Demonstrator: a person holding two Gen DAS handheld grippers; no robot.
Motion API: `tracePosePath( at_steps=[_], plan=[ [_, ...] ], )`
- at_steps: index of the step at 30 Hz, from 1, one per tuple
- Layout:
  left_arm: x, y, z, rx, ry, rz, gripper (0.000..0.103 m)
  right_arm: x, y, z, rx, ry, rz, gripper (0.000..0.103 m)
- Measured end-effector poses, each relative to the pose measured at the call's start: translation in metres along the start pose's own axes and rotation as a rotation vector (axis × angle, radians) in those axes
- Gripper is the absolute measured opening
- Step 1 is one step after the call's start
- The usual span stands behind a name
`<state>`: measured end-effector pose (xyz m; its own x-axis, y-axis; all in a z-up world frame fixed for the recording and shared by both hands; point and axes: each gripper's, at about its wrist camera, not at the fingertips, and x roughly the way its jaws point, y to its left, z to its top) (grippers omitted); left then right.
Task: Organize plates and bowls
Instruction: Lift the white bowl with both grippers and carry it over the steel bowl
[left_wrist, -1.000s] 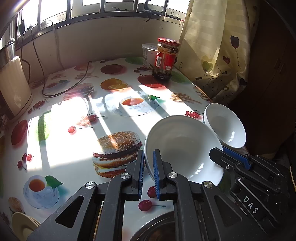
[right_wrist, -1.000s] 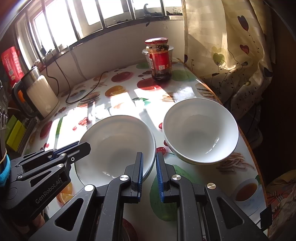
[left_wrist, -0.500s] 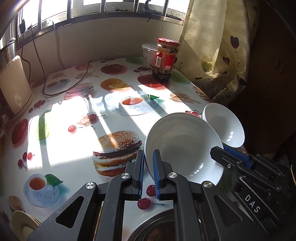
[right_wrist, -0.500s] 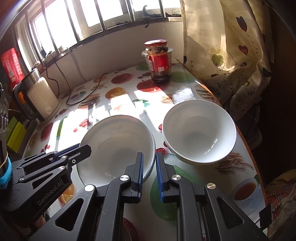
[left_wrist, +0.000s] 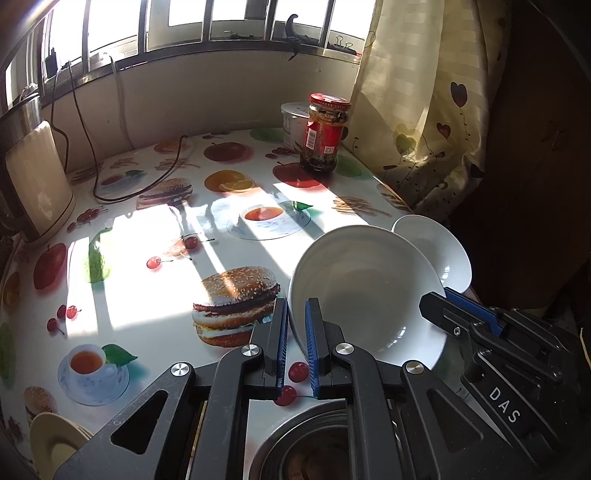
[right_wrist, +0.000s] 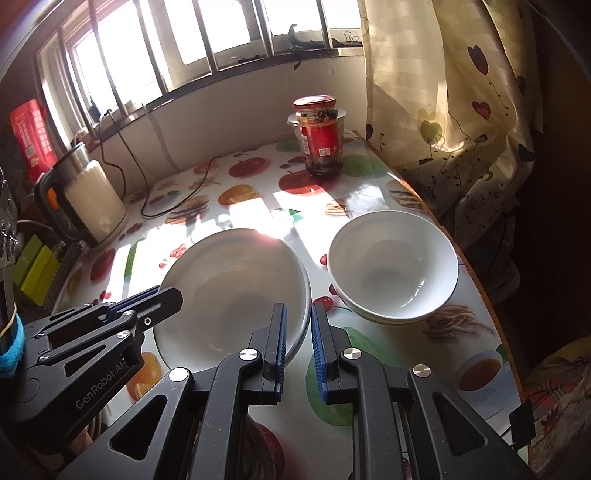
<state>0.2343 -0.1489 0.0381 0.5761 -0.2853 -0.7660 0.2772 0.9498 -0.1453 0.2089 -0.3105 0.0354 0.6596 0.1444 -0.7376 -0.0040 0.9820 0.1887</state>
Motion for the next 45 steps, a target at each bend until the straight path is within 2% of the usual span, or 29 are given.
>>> tracePosePath(
  at_steps=[13,31,36,37,41,42,44,45],
  plan=[
    [-0.025,-0.005,-0.011,0.001,-0.027,-0.009,0.010,-0.028,0.007,-0.007,-0.003,-0.027,0.004,0.014],
    [-0.059,-0.004,-0.038,0.003,-0.043,-0.011,0.010,-0.062,0.021,-0.035,-0.016,-0.038,0.018,0.014],
    [-0.067,-0.010,-0.043,0.018,-0.061,-0.032,0.010,-0.069,0.027,-0.041,-0.030,-0.051,0.031,0.014],
    [-0.067,-0.012,-0.044,0.021,-0.063,-0.044,0.010,-0.070,0.031,-0.042,-0.041,-0.055,0.031,0.014],
    [-0.049,-0.020,-0.053,0.056,-0.019,-0.017,0.010,-0.065,0.035,-0.049,-0.054,-0.068,0.026,0.014],
    [-0.046,-0.019,-0.055,0.045,-0.020,-0.040,0.010,-0.059,0.033,-0.052,-0.047,-0.056,-0.001,0.014],
    [-0.040,-0.014,-0.059,0.014,-0.010,-0.019,0.011,-0.050,0.027,-0.058,-0.018,-0.020,0.019,0.014],
    [-0.039,-0.011,-0.058,-0.007,-0.010,-0.039,0.011,-0.048,0.026,-0.061,-0.024,-0.019,0.029,0.014]
  ],
)
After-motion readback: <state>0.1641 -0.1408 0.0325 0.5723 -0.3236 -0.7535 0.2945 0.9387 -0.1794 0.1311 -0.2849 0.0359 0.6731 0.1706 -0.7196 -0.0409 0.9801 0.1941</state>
